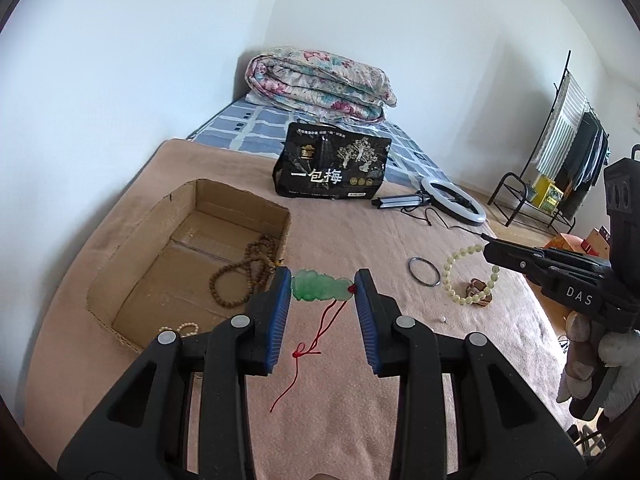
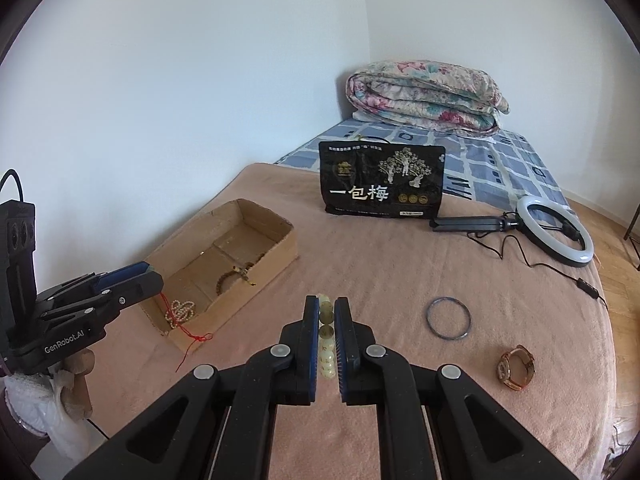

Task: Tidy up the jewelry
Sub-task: 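Carry the jade pendant with the left tool while the right tool carries the bracelet to the box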

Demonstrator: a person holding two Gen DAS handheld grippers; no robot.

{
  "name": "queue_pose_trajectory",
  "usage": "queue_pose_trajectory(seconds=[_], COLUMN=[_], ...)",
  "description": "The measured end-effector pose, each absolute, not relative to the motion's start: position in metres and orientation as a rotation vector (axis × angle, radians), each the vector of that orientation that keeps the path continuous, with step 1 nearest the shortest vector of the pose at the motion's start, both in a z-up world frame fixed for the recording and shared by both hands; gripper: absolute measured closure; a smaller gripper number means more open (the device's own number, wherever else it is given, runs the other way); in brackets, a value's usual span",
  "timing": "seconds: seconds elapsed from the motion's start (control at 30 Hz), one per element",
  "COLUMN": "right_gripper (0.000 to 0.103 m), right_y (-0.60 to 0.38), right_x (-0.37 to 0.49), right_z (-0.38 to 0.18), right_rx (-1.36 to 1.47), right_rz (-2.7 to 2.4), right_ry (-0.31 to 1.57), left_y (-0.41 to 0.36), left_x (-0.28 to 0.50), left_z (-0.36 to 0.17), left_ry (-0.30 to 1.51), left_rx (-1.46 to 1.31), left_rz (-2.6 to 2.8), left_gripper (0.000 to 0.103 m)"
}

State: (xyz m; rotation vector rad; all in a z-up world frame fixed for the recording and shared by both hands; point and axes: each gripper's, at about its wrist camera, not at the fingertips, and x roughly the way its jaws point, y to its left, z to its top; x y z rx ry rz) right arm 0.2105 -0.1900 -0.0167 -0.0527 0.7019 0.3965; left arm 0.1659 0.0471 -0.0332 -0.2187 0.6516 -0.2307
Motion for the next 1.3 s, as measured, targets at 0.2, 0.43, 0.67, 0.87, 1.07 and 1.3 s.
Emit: queue_pose_trajectory(seconds=[0.2, 0.43, 0.67, 0.87, 1.07, 1.3], right_gripper=[0.098, 0.098, 0.098, 0.098, 0.098, 0.098], right_y=[-0.156, -0.118, -0.086, -0.060, -0.042, -0.026], right_x=[0.218, 0.229, 0.241, 0.250, 0.265, 0.282], right_z=[-0.013, -0.014, -0.017, -0.022, -0.036, -0.057], right_rx=[-0.083, -0.106, -0.121, -0.134, -0.120, -0.131], right_rz=[0.440, 0.483, 0.520, 0.545, 0.566, 0.571], right_ry=[0.695, 0.697, 0.707, 0.717, 0.749, 0.786], left_y=[0.080, 0.109, 0.130, 0.145, 0.154, 0.161], left_x=[0.170, 0.175, 0.184, 0.192, 0.202, 0.214], left_z=[-0.030, -0.027, -0.029, -0.034, -0.048, -0.070], left_ry=[0.637, 0.624, 0.622, 0.625, 0.651, 0.688], left_rx=[-0.245, -0.251, -0.258, -0.269, -0.265, -0.278], left_rz=[-0.189, -0.149, -0.117, -0.099, -0.087, -0.073], left_gripper=[0.070, 0.070, 0.071, 0.071, 0.071, 0.071])
